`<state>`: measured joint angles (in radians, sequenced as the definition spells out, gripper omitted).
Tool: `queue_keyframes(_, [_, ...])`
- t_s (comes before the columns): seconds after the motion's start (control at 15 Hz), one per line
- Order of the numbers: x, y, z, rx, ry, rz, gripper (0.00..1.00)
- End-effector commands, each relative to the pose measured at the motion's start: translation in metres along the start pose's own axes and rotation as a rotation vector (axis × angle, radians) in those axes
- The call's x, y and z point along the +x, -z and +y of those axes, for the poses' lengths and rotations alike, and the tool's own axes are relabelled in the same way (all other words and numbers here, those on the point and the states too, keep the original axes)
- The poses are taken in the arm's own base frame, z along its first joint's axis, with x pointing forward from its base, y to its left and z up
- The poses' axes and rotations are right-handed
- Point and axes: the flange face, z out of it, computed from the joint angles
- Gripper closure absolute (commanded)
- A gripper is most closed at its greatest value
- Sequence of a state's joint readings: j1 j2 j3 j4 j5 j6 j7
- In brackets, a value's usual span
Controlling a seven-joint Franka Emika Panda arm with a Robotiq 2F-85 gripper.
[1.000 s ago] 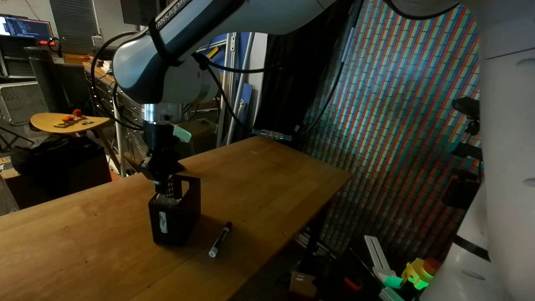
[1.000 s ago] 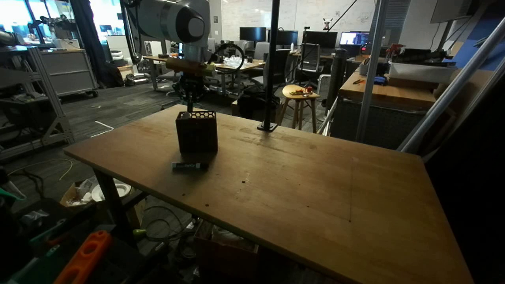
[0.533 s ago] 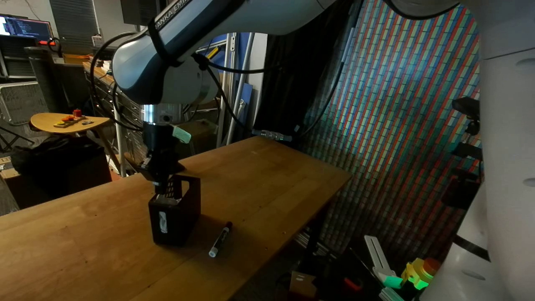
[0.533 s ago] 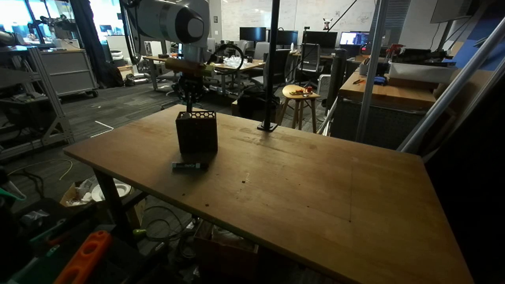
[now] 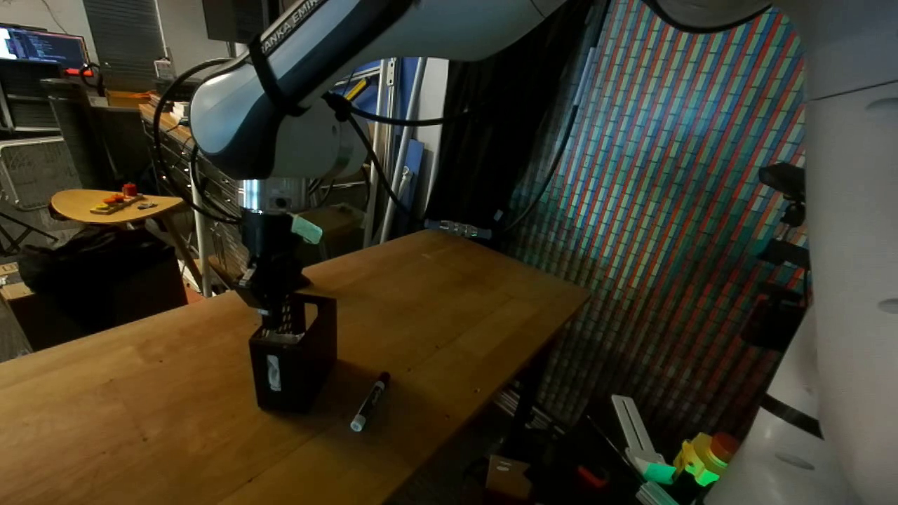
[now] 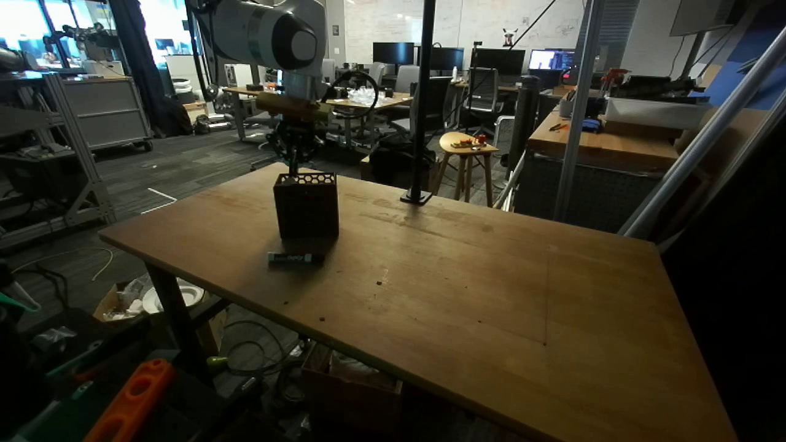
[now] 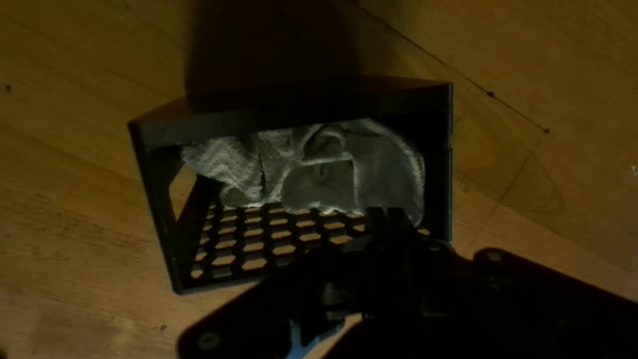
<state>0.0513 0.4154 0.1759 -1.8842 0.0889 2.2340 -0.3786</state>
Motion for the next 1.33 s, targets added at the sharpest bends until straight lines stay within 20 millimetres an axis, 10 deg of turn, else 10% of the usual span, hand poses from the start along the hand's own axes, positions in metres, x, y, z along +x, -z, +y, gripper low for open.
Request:
queue_keyframes(0.0, [0.0,0.004,-0.004,0.017,0.016,0.027,0.92])
queue_keyframes(1.27, [-0.009,-0.029,-0.002,0.086,0.032,0.007,0.92])
